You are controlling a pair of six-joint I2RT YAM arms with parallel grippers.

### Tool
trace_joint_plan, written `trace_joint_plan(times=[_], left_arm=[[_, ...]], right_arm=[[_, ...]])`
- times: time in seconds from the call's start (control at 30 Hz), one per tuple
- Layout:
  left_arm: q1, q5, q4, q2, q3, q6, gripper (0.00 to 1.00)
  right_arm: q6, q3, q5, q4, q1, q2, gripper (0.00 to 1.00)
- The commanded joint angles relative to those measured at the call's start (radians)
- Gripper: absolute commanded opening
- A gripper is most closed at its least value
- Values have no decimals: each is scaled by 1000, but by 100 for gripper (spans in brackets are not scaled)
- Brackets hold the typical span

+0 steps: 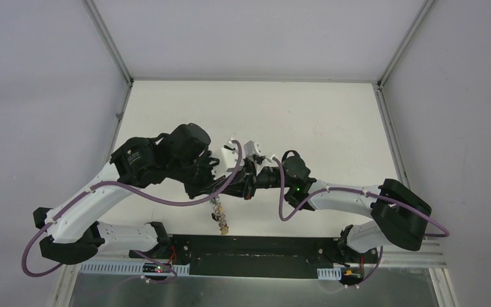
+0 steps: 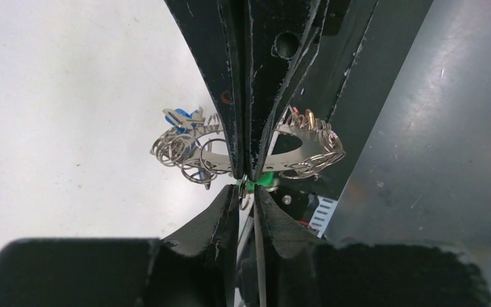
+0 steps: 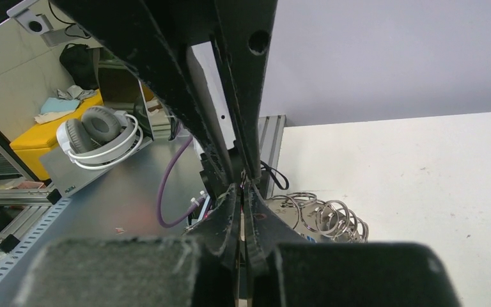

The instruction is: Put the keys on the keyring

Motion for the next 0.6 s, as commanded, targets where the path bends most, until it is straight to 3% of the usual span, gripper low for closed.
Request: trace_joint_plan(times=[0.0, 0.1, 0.57], left_arm=[[-5, -18, 115, -66, -40, -46, 23], [-6, -47, 196, -123, -101, -64, 35], [-6, -40, 666, -568, -574, -216, 41]], right_arm=[[-5, 3, 20, 51, 3, -24, 0], [-13, -12, 32, 51, 2, -47, 0], [-23, -32, 26, 48, -2, -80, 0]])
